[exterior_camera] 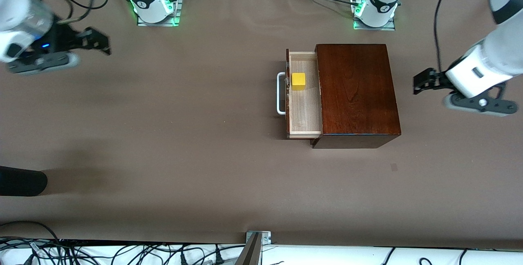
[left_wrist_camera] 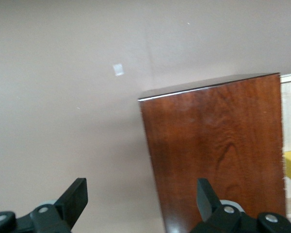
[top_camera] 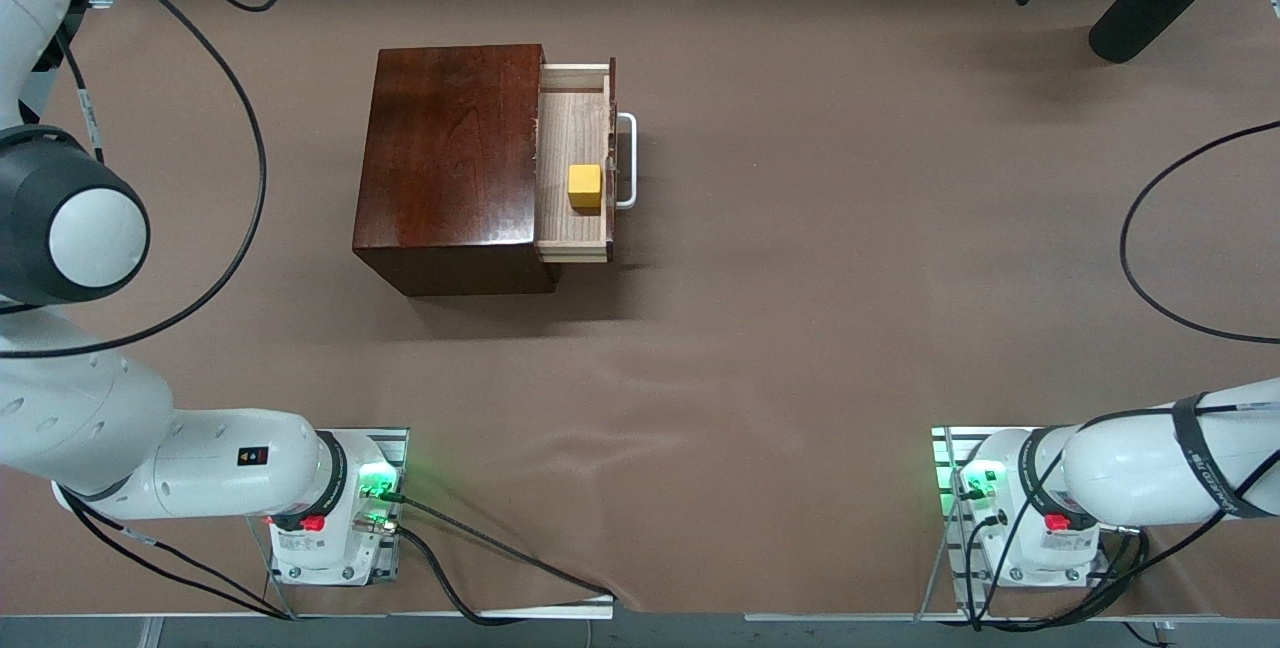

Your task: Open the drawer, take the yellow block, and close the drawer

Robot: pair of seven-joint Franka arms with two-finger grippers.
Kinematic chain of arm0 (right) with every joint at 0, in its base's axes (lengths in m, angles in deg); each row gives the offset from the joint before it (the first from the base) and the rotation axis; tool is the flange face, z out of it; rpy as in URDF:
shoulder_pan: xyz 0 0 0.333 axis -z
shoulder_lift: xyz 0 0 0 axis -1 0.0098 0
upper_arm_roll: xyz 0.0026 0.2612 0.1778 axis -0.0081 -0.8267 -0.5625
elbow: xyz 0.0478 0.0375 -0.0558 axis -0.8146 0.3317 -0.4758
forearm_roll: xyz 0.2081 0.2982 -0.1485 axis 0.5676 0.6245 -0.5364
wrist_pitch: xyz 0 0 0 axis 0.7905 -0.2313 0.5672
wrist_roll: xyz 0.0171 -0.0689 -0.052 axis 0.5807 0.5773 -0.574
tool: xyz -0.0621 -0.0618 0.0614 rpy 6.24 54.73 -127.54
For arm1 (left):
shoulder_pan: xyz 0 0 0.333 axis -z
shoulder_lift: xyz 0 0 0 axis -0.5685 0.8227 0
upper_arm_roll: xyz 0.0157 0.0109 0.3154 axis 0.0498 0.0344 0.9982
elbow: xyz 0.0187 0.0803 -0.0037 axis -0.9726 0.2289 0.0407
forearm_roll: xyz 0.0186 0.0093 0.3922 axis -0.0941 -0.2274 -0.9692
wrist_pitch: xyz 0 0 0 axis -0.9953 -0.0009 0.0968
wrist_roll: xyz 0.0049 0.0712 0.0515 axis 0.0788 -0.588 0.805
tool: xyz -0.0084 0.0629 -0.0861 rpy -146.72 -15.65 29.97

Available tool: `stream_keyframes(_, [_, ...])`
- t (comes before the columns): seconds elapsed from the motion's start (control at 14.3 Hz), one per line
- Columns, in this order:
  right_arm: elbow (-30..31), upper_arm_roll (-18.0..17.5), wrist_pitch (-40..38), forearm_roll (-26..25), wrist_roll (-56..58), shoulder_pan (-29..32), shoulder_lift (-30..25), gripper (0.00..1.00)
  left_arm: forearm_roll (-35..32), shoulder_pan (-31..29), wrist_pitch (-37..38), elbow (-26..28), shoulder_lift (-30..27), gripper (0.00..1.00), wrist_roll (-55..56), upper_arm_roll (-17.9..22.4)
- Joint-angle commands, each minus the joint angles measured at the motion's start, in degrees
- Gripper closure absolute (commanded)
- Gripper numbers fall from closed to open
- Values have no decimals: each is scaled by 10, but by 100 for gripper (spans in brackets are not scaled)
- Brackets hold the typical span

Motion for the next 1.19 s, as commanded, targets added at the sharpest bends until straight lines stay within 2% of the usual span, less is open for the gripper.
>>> stream_keyframes(0.0, [-14,-80,-6,0,1,2,-6,0,12,30,-97,134,-90,0,-26,56])
stream_keyframes(0.14, [-27,-91,10,2,3,2,0,0,13,34,-145,181,-136,0,-14,81])
stream_keyframes(0.28, [-27,-109,13,12,7,-23,2,0,13,32,-121,175,-134,0,-19,79])
stream_keyframes(0.56, [-37,-126,70,10,28,-126,61,0,12,33,-105,169,-132,0,-19,69])
stream_keyframes(0.84, [-115,-128,140,1,39,-235,166,0,10,31,-104,166,-130,0,-18,69])
stream_keyframes(1.12, [-209,-128,198,-49,116,-312,285,0,11,31,-103,163,-129,0,-20,69])
